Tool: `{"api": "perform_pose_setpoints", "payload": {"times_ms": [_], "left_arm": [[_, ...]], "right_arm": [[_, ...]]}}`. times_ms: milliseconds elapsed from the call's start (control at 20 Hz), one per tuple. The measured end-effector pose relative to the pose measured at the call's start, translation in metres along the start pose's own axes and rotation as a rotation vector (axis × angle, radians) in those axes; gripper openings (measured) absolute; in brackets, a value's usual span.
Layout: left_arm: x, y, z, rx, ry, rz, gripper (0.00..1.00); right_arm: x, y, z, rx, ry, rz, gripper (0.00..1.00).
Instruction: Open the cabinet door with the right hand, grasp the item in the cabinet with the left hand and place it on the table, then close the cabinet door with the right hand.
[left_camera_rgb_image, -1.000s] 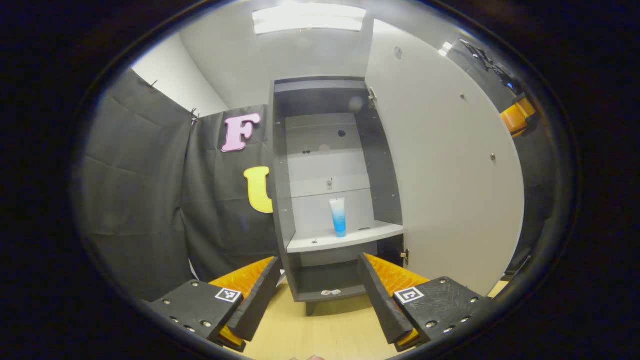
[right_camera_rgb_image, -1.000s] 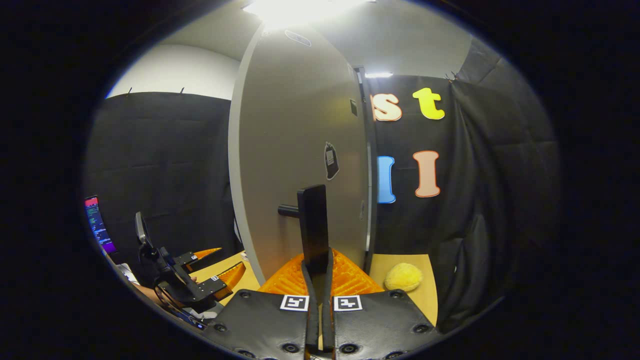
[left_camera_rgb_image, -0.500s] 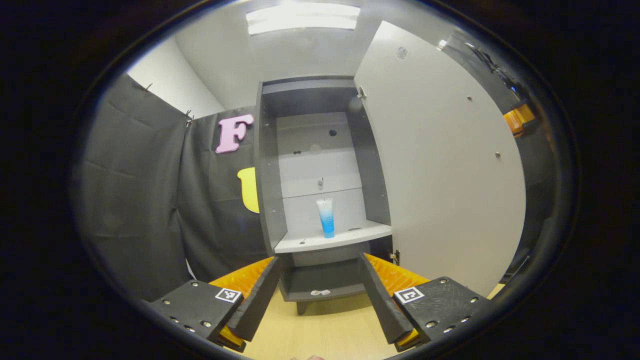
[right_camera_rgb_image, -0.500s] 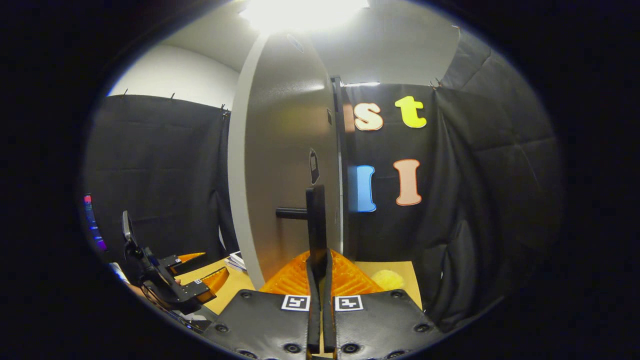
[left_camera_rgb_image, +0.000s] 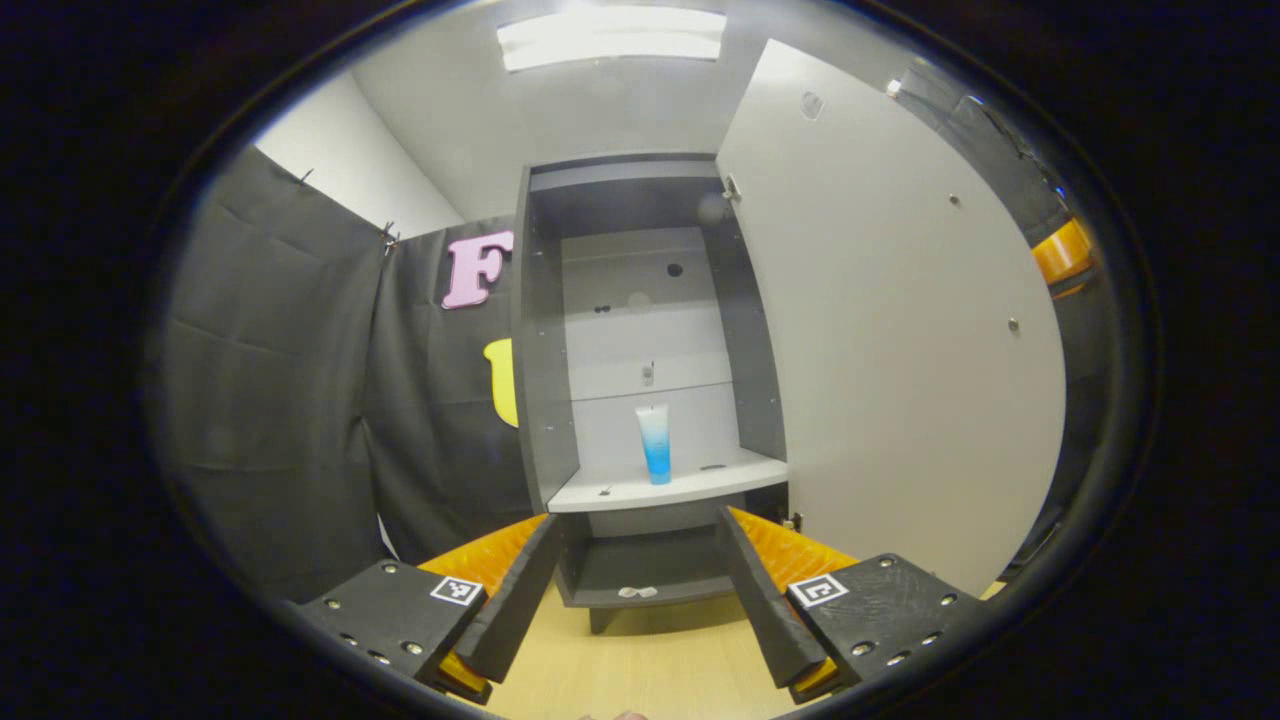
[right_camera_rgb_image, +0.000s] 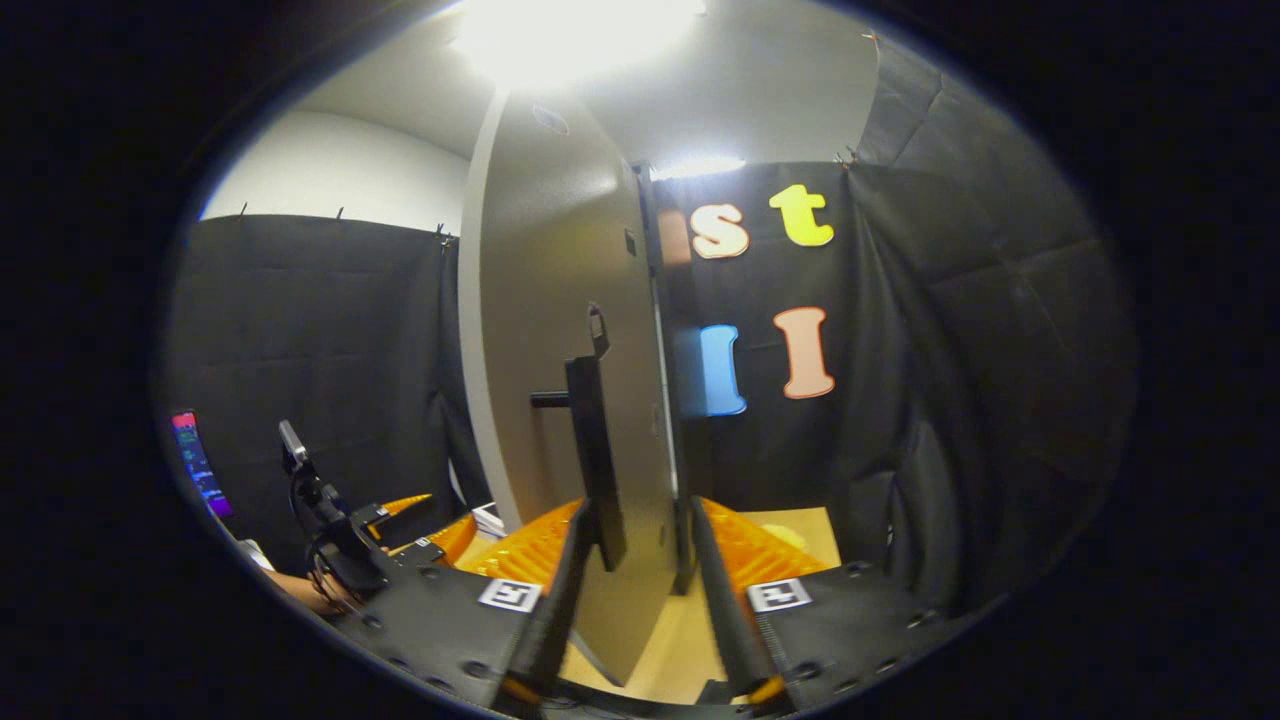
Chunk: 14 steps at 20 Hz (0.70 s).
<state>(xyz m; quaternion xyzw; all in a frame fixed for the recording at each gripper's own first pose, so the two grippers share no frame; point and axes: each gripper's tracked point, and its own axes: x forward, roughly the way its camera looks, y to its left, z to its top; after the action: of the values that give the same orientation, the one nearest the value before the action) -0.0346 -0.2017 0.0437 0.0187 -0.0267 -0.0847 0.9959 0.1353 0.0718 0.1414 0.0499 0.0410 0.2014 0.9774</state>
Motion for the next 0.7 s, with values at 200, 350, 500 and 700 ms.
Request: {"api": "perform_pose_setpoints", "payload": {"times_ms": [200,350,500,700], "left_arm": [[0.027,-0.008,0.011,-0.028,0.000,-0.012,0.95],[0.063,-0.007,0.023,-0.037,-0.010,-0.011,0.92],[0.104,-0.003,0.031,-0.031,-0.028,-0.003,0.92],[0.159,-0.002,0.033,-0.042,-0.022,-0.014,0.95]], "right_arm": [[-0.017,-0.053,-0.017,-0.073,-0.005,-0.207,0.92],[-0.014,-0.081,-0.033,-0.064,0.019,-0.300,0.96],[-0.016,-0.103,-0.048,-0.053,0.046,-0.387,0.92],[-0.014,-0.130,-0.054,-0.028,0.070,-0.495,0.96]]}}
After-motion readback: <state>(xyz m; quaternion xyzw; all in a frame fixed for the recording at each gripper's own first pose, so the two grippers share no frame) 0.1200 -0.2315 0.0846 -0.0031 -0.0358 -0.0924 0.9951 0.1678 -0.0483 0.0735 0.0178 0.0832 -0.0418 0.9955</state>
